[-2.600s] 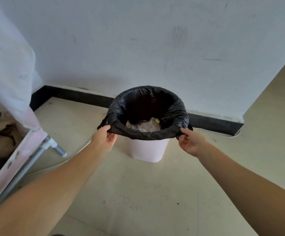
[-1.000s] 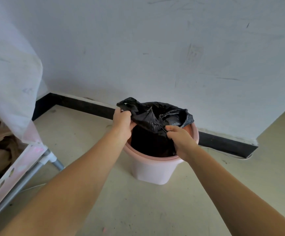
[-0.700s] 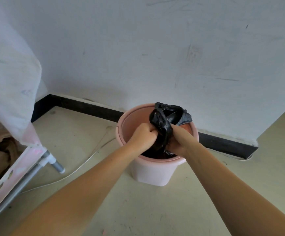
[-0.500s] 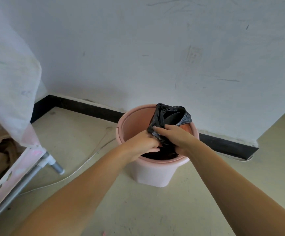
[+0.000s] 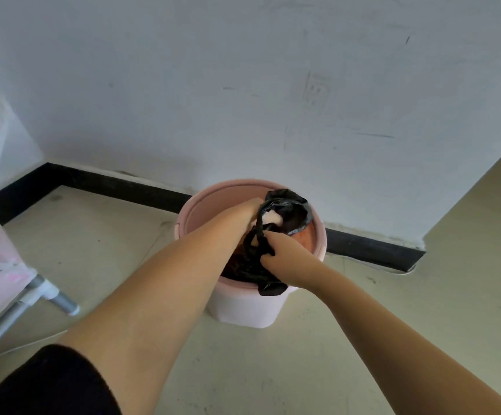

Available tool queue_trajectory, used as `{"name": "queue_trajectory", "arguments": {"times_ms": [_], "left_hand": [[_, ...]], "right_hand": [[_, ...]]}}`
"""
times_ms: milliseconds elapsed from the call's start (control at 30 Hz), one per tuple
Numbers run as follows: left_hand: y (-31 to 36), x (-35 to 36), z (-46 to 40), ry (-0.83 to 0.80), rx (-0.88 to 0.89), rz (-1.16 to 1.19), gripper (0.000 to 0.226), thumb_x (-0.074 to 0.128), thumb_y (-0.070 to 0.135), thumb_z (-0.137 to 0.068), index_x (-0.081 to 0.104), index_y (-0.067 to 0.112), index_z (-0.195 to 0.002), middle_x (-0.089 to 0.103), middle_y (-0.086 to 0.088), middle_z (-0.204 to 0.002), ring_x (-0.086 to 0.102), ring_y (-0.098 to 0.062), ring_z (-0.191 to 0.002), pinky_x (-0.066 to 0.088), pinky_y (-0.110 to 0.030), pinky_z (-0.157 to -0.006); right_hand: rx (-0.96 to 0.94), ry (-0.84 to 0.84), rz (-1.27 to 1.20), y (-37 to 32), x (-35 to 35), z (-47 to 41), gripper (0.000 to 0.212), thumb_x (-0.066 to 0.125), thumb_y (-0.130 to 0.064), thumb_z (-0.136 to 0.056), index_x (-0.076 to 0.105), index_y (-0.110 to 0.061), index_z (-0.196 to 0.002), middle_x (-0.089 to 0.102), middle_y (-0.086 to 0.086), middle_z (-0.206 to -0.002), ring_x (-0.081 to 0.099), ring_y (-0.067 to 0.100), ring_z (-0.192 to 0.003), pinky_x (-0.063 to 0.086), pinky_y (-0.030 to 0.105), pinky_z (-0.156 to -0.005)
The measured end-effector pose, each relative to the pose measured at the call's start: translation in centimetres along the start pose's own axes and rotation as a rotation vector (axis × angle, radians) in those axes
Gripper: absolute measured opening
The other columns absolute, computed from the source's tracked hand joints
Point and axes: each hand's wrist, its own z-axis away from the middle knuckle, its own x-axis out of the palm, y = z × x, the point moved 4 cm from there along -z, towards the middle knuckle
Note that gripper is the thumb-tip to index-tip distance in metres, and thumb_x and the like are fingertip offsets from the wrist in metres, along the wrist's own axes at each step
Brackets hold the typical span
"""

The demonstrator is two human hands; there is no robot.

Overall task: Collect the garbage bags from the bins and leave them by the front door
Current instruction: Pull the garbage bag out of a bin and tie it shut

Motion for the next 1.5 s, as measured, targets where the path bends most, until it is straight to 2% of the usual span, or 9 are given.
{"name": "queue_trajectory", "arguments": {"times_ms": [100,233,333,433,500,600,700,900,1500], "left_hand": [[-0.3,-0.7,0.5,0.095,0.063,-0.145,0.035,0.028,0.003,-0.098,0.040,0.013,-0.067,0.039,-0.004,-0.070,0.033,-0.014,-0.060,0.031,-0.018,-0.047],[-1.5,-3.2,1.3,0.132,0.282,-0.204,0.028,0.039,-0.002,-0.090,0.061,0.012,-0.080,0.053,-0.002,-0.080,0.044,-0.015,-0.073,0.031,-0.023,-0.056],[-1.9,-2.8,2.6,-0.016,0.380,-0.196,0.035,0.043,-0.002,-0.082,0.058,0.017,-0.058,0.049,0.001,-0.058,0.040,-0.012,-0.057,0.027,-0.015,-0.046],[-1.7,-2.6,3.3,-0.062,0.382,-0.147,0.025,0.045,0.004,-0.084,0.063,0.010,-0.067,0.054,-0.003,-0.065,0.049,-0.016,-0.065,0.036,-0.022,-0.062],[-2.0,-3.1,3.4,-0.089,0.381,-0.047,0.025,0.044,0.002,-0.084,0.066,0.007,-0.073,0.061,-0.004,-0.077,0.055,-0.017,-0.078,0.041,-0.025,-0.074],[-3.6,-5.6,3.6,0.075,0.401,-0.055,0.025,0.049,0.007,-0.087,0.069,0.021,-0.094,0.066,0.005,-0.103,0.058,-0.012,-0.100,0.046,-0.015,-0.078],[-6.7,-9.0,4.1,0.554,0.320,-0.435,0.049,0.058,0.017,-0.085,0.047,0.016,-0.132,0.046,-0.008,-0.138,0.044,-0.027,-0.126,0.040,-0.040,-0.102],[-13.7,-8.1,6.1,0.021,-0.344,0.719,0.049,0.054,0.002,-0.083,0.043,0.006,-0.130,0.054,-0.022,-0.124,0.059,-0.038,-0.109,0.052,-0.054,-0.087],[-9.4,-3.2,4.5,0.313,-0.257,1.227,0.052,0.056,0.003,-0.089,0.037,0.014,-0.137,0.032,-0.016,-0.143,0.035,-0.038,-0.131,0.043,-0.055,-0.099]], "right_hand": [[0.026,0.085,-0.018,0.6,-0.4,0.1,0.029,0.044,-0.002,-0.081,0.049,-0.030,-0.087,0.051,-0.013,-0.071,0.052,0.006,-0.066,0.035,0.013,-0.052],[0.222,0.461,-0.195,2.0,-2.2,0.1,0.063,0.048,-0.002,-0.081,0.030,-0.022,-0.138,0.043,-0.015,-0.068,0.049,0.004,-0.060,0.036,0.005,-0.044],[0.308,0.267,-0.197,1.5,-1.7,-1.3,0.076,0.050,-0.007,-0.085,0.011,-0.021,-0.149,0.061,0.002,-0.081,0.060,0.017,-0.071,0.044,0.018,-0.055],[0.232,0.098,0.053,0.1,-1.1,-2.7,0.014,0.046,-0.006,-0.088,0.057,-0.013,-0.095,0.060,0.002,-0.077,0.059,0.026,-0.077,0.035,0.019,-0.051],[0.236,0.124,0.091,-0.1,-1.4,-2.7,0.027,0.044,-0.006,-0.086,0.049,-0.018,-0.062,0.050,-0.003,-0.059,0.050,0.018,-0.057,0.029,0.021,-0.046],[0.276,0.226,-0.047,0.0,-2.4,-2.4,0.024,0.046,-0.007,-0.085,0.061,-0.015,-0.068,0.060,0.002,-0.064,0.056,0.022,-0.065,0.041,0.026,-0.055],[0.314,0.400,-0.241,-0.4,-4.0,-2.5,0.026,0.046,-0.005,-0.083,0.067,-0.008,-0.098,0.065,0.011,-0.083,0.063,0.032,-0.086,0.052,0.038,-0.079],[0.259,0.534,-0.672,-3.6,-6.8,-3.1,0.022,0.045,-0.001,-0.081,0.061,-0.015,-0.075,0.064,0.014,-0.082,0.064,0.041,-0.094,0.052,0.056,-0.086],[-0.291,0.845,-1.062,-9.6,-21.1,7.3,0.017,0.045,0.001,-0.083,0.057,-0.011,-0.080,0.055,0.006,-0.070,0.055,0.024,-0.071,0.049,0.037,-0.067]]}}
